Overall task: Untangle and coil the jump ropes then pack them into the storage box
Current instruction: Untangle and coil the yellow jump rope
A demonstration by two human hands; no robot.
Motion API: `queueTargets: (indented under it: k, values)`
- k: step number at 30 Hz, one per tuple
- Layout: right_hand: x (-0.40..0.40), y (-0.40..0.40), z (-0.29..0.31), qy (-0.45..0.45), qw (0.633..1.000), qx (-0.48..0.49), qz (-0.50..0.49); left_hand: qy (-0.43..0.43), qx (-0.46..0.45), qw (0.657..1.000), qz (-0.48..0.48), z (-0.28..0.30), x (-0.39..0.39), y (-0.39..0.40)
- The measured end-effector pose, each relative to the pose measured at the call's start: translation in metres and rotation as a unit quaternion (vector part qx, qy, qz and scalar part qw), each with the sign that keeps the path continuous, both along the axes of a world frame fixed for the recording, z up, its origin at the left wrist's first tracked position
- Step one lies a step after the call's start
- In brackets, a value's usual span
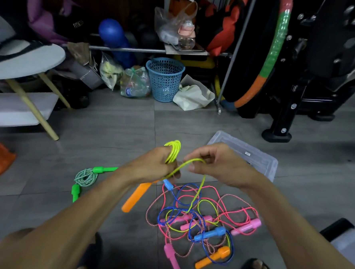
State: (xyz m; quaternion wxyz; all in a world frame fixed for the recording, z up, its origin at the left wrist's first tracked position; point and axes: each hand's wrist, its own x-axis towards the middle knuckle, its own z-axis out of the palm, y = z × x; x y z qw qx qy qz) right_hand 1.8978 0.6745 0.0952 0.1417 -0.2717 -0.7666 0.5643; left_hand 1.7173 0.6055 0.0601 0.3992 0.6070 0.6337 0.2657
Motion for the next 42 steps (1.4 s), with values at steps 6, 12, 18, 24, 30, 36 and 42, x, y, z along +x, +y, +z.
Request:
queueTargets:
  k: [6,12,18,24,30,36,42]
  values:
    - [0.006,0.009,-0.003,0.031,0.993,0.069,-0.086,-0.214,-0.090,0.973,-0.003,0.008,0.005,-0.001]
    - [-0.004,0.010,-0.010,0.064,0.978,0.141,-0.140,-0.231,-0.135,0.962,-0.051,0.011,0.012,-0.006]
    - [-0.001,0.023,-0.018,0.069,0.982,0.066,-0.166,-0.432,-0.118,0.893,-0.053,0.022,0.007,-0.011]
    - [0.022,0.047,-0.054,-0.158,0.971,0.110,-0.142,-0.587,-0.038,0.805,0.080,0.024,-0.015,-0.012]
    - [0.020,0.043,-0.044,0.097,0.956,-0.126,-0.249,-0.600,0.024,0.751,0.274,0.030,-0.020,-0.008]
    - [0.010,0.030,-0.026,-0.057,0.957,0.223,-0.178,-0.576,0.054,0.755,0.308,0.024,-0.022,-0.005]
    - [-0.004,0.001,-0.005,-0.127,0.982,0.142,0.013,-0.441,0.108,0.839,0.300,0.015,-0.012,0.000]
